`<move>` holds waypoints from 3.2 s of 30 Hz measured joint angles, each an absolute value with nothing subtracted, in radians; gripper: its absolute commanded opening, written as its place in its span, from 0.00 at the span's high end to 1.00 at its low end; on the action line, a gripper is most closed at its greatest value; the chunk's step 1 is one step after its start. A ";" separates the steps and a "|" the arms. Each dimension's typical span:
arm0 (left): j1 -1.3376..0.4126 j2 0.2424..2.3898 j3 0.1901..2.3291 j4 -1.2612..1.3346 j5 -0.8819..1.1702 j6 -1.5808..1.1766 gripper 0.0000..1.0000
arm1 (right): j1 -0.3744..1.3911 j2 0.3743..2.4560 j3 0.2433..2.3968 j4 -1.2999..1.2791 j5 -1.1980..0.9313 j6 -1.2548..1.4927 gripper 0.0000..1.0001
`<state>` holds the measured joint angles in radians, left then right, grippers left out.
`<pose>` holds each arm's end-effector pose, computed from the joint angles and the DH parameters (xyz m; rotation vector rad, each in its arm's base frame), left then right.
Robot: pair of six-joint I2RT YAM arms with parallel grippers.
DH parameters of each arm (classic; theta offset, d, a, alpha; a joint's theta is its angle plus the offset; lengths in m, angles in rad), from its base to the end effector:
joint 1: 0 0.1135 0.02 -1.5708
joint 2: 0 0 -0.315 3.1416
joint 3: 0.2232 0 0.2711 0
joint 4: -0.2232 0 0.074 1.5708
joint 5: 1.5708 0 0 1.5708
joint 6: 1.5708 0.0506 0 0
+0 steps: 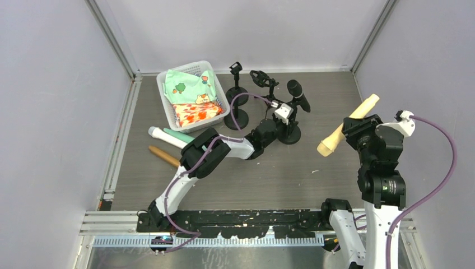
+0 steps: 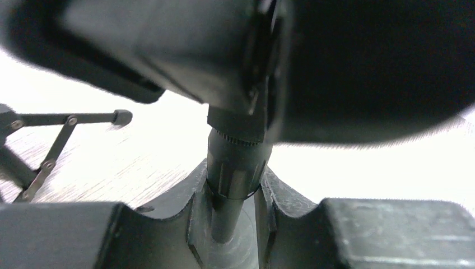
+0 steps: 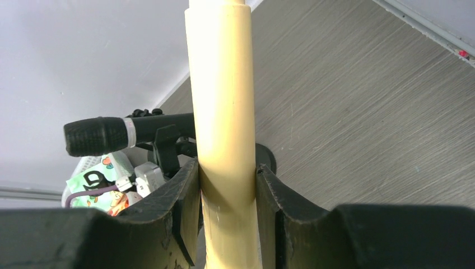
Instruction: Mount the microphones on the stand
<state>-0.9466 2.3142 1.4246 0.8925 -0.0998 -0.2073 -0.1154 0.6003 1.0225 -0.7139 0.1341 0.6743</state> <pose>0.3376 -0.4601 0.1782 0.5118 1.5464 -0.8219 0.0941 -0.0177 0.4188 0.8037 1.6863 0.2624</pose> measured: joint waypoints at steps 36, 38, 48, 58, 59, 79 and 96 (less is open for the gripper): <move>-1.026 2.673 2.043 0.590 0.006 -0.154 0.02 | -0.115 0.477 1.046 -0.772 0.156 0.624 0.99; -1.026 2.641 1.966 0.602 0.006 -0.152 0.01 | -0.115 0.477 1.046 -0.770 0.157 0.620 0.99; -1.028 2.269 1.380 0.750 -0.015 -0.194 0.00 | -0.115 0.477 1.045 -0.687 0.151 0.577 0.99; -1.052 1.759 0.902 0.801 -0.012 -0.284 0.00 | -0.114 0.534 1.027 -0.511 -0.072 0.441 0.99; -1.054 1.697 0.881 0.773 -0.013 -0.287 0.00 | -0.113 0.553 1.021 -0.481 -0.104 0.434 0.99; -0.774 1.039 1.239 -0.241 -0.037 -0.285 0.00 | 0.729 1.014 1.103 -0.155 -0.018 -0.266 0.99; -0.770 1.034 1.649 -0.762 0.083 -0.147 0.01 | 0.934 1.114 1.229 -0.323 0.045 -1.247 0.99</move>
<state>-0.7696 1.0340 1.6485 -0.7624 0.0834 -0.1474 0.9340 1.1137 1.2293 -0.3233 0.0452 -1.2472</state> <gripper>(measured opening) 0.995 0.401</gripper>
